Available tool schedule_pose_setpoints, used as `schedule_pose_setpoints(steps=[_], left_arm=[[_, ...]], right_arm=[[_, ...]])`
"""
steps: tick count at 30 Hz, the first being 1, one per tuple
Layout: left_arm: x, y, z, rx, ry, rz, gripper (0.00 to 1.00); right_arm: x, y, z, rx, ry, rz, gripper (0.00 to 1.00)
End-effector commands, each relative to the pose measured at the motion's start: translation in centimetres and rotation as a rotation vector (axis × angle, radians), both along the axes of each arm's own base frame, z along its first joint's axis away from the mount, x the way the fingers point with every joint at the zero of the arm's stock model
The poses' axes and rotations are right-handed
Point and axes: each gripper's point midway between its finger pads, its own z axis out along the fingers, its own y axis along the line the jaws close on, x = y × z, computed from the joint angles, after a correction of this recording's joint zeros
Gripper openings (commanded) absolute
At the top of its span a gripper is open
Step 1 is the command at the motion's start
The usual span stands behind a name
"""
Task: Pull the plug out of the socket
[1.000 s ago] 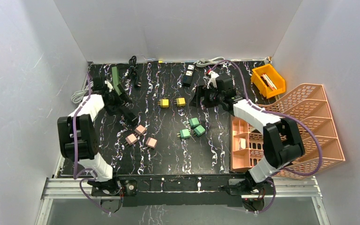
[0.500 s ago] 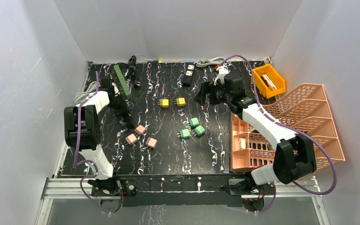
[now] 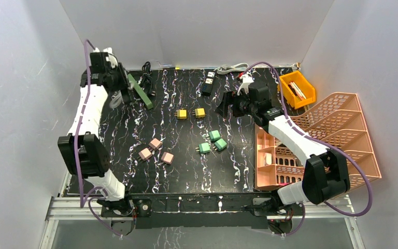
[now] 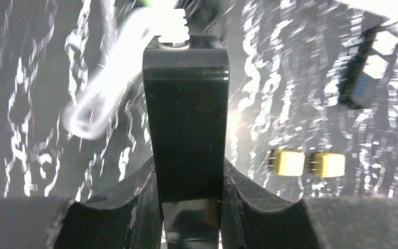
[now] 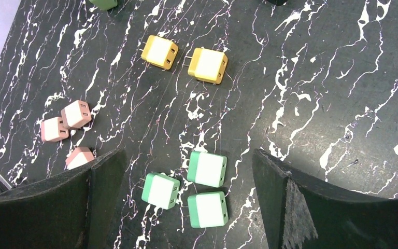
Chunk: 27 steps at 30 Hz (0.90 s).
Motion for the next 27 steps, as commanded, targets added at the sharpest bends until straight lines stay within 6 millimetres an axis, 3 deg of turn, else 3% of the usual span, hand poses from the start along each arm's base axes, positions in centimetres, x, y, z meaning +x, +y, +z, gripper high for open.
schedule_pose_setpoints(steps=[1, 3, 6, 9, 13, 16, 20, 23, 24, 25, 27], left_arm=[[1.2, -3.4, 7.9, 0.008, -0.220, -0.283, 0.00], [1.0, -4.2, 7.1, 0.006, -0.221, -0.366, 0.00], [0.2, -2.7, 3.6, 0.032, -0.220, -0.347, 0.00], [-1.3, 0.6, 0.4, 0.005, -0.232, -0.232, 0.00], [-2.9, 6.4, -4.0, -0.003, -0.185, -0.021, 0.00], [-3.4, 8.8, -6.6, 0.046, -0.115, 0.055, 0.00], [-3.0, 9.7, -11.1, 0.026, 0.006, 0.045, 0.00], [-2.3, 9.6, -13.4, -0.015, 0.085, 0.008, 0.00], [-2.1, 9.7, -13.9, -0.022, 0.110, 0.000, 0.03], [-2.0, 9.9, -14.4, -0.026, 0.137, 0.006, 0.13], [-1.7, 10.3, -14.9, -0.027, 0.170, 0.023, 0.43]], right_arm=[[0.2, -0.1, 2.3, 0.034, -0.069, -0.004, 0.98], [0.1, 0.0, 2.3, 0.035, -0.065, 0.001, 0.98], [-0.1, -0.1, 2.1, 0.033, -0.059, 0.001, 0.98], [-0.6, 0.2, 1.8, 0.048, -0.042, 0.020, 0.98], [-1.0, 0.7, 1.2, 0.070, -0.015, 0.042, 0.98], [-1.1, 1.2, 0.9, 0.088, 0.000, 0.061, 0.98], [-1.2, 1.5, 1.0, 0.103, 0.008, 0.072, 0.98], [-1.5, 1.5, 1.0, 0.106, 0.017, 0.082, 0.98], [-1.7, 1.5, 0.9, 0.106, 0.023, 0.081, 0.98], [-1.7, 1.5, 0.7, 0.106, 0.027, 0.081, 0.98], [-1.9, 1.5, 0.4, 0.105, 0.040, 0.083, 0.98]])
